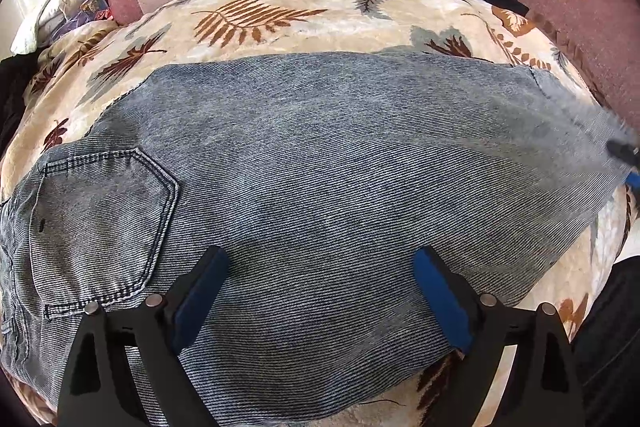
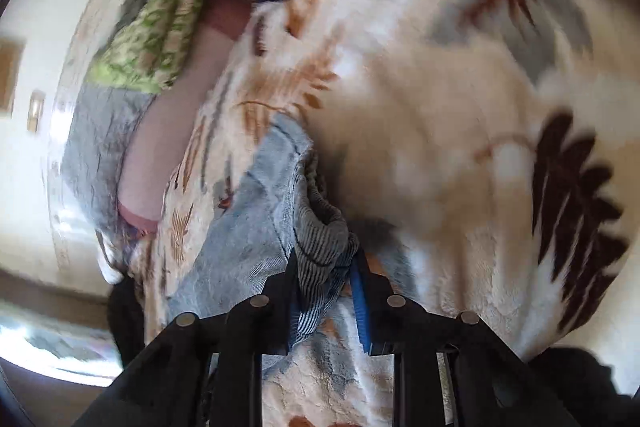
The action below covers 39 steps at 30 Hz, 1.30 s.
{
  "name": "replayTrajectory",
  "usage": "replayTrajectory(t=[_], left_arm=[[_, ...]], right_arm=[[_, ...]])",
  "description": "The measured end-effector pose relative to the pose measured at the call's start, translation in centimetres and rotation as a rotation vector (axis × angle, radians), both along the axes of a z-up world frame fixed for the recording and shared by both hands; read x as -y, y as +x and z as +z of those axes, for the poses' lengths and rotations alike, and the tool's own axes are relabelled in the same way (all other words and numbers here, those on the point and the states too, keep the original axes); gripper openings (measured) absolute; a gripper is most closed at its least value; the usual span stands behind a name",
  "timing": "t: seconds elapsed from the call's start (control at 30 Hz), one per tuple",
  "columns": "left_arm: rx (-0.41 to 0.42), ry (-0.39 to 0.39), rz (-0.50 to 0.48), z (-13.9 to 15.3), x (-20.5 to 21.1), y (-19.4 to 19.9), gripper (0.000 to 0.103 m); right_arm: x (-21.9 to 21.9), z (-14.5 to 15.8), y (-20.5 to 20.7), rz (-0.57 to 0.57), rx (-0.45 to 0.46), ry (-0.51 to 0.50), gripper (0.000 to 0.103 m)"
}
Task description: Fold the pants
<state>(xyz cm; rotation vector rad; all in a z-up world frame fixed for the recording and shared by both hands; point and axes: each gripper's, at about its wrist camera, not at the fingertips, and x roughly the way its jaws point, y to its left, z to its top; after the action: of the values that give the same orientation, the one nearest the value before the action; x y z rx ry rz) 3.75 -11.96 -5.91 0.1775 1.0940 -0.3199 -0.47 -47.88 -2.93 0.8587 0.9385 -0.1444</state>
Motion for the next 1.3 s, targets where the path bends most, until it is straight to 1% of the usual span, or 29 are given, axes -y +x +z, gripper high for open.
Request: replayTrajectory(t=[0.03,0.07,0.1,0.13,0.17,0.2,0.23,0.27,0.3,0.33,0.4,0.5,0.57,0.6,0.63,0.67,0.7,0.73,0.77,0.8,0.9,0.97,1.03,1.07,1.13,1.17,1.2,1.27,1.3], left_arm=[[-0.001,0.001,0.000,0.0,0.0,0.0,0.095],[-0.002,0.004,0.003,-0.1,0.1,0.1,0.095],[-0.004,0.010,0.008,-0.1,0.2,0.1,0.095],[-0.008,0.018,0.011,0.0,0.3,0.2,0.095],[-0.012,0.024,0.016,0.2,0.3,0.2,0.095],[-0.018,0.025,0.023,0.4,0.3,0.2,0.095],[-0.018,0.012,0.034,0.7,0.2,0.2,0.095],[-0.011,-0.009,0.050,1.2,0.0,0.2,0.095],[-0.005,-0.040,0.067,1.8,-0.3,0.2,0.095],[0.002,-0.084,0.079,2.5,-0.4,0.2,0.095],[0.024,-0.132,0.102,3.4,-0.4,0.4,0.095],[0.026,-0.144,0.121,3.6,0.5,1.3,0.095],[-0.006,-0.086,0.127,2.2,1.9,2.2,0.095],[-0.041,-0.029,0.129,0.8,2.6,2.8,0.095],[-0.066,0.044,0.120,-0.7,3.5,3.2,0.099],[-0.010,0.078,0.108,-0.5,4.0,2.9,0.100],[0.006,0.100,0.102,0.0,4.4,2.7,0.099],[-0.005,0.087,0.097,0.6,4.5,2.7,0.097],[-0.008,0.043,0.089,1.4,4.6,2.7,0.097],[0.012,0.006,0.089,2.3,4.6,2.6,0.098],[0.061,-0.024,0.096,3.7,5.6,3.0,0.098],[0.019,0.001,0.100,2.3,6.6,3.8,0.098],[-0.059,0.086,0.096,-0.7,7.7,4.7,0.101],[-0.016,0.081,0.106,-0.8,7.7,4.5,0.102],[-0.007,0.083,0.106,-0.6,7.7,4.4,0.102],[-0.015,0.076,0.108,-0.7,7.6,4.4,0.102],[-0.023,0.070,0.106,-0.8,7.5,4.6,0.102],[-0.033,0.063,0.103,-0.7,7.3,4.8,0.102],[-0.035,0.064,0.103,-0.7,7.3,4.9,0.102]], right_arm=[[-0.5,0.1,0.3,0.025,-0.020,-0.068,0.024],[-1.3,-1.2,1.1,0.085,-0.101,-0.143,0.024],[-1.3,-2.4,1.4,0.091,-0.149,-0.118,0.025],[-0.6,-1.8,1.2,0.050,-0.114,-0.081,0.026],[-0.3,-0.9,1.0,0.044,-0.065,-0.061,0.032],[-0.1,-0.1,0.9,0.044,-0.041,-0.076,0.043],[0.1,0.7,0.8,0.038,-0.036,-0.112,0.050],[0.5,0.8,0.7,0.037,-0.034,-0.104,0.063],[0.9,0.5,0.6,0.040,-0.033,-0.058,0.065],[1.4,0.0,0.5,0.033,-0.038,-0.002,0.065],[1.9,-0.9,0.2,0.012,-0.049,0.052,0.065],[1.8,-1.6,-0.5,0.012,-0.044,0.112,0.065],[1.5,-1.4,-0.9,0.019,-0.042,0.110,0.065],[1.2,-1.5,-0.7,0.022,-0.050,0.107,0.067],[1.1,-1.8,-0.6,0.022,-0.063,0.120,0.068],[0.8,-2.1,-0.1,0.020,-0.073,0.134,0.068],[0.6,-2.3,0.2,0.024,-0.076,0.143,0.068],[0.5,-2.2,0.3,0.030,-0.073,0.134,0.068],[0.5,-2.2,0.5,0.031,-0.067,0.136,0.069],[0.6,-2.3,0.5,0.026,-0.061,0.146,0.069],[0.9,-2.5,0.6,0.008,-0.051,0.178,0.069],[0.9,-2.6,0.7,0.003,-0.052,0.179,0.069],[1.2,-3.0,0.6,-0.027,-0.053,0.205,0.069],[1.3,-3.0,0.5,-0.037,-0.050,0.214,0.069],[1.3,-2.7,0.7,-0.033,-0.041,0.203,0.068],[1.2,-2.5,0.8,-0.029,-0.038,0.189,0.064],[1.2,-2.5,0.9,-0.023,-0.041,0.171,0.049],[1.1,-2.8,1.2,-0.009,-0.054,0.147,0.030],[1.1,-3.3,1.3,-0.011,-0.070,0.147,0.030]])
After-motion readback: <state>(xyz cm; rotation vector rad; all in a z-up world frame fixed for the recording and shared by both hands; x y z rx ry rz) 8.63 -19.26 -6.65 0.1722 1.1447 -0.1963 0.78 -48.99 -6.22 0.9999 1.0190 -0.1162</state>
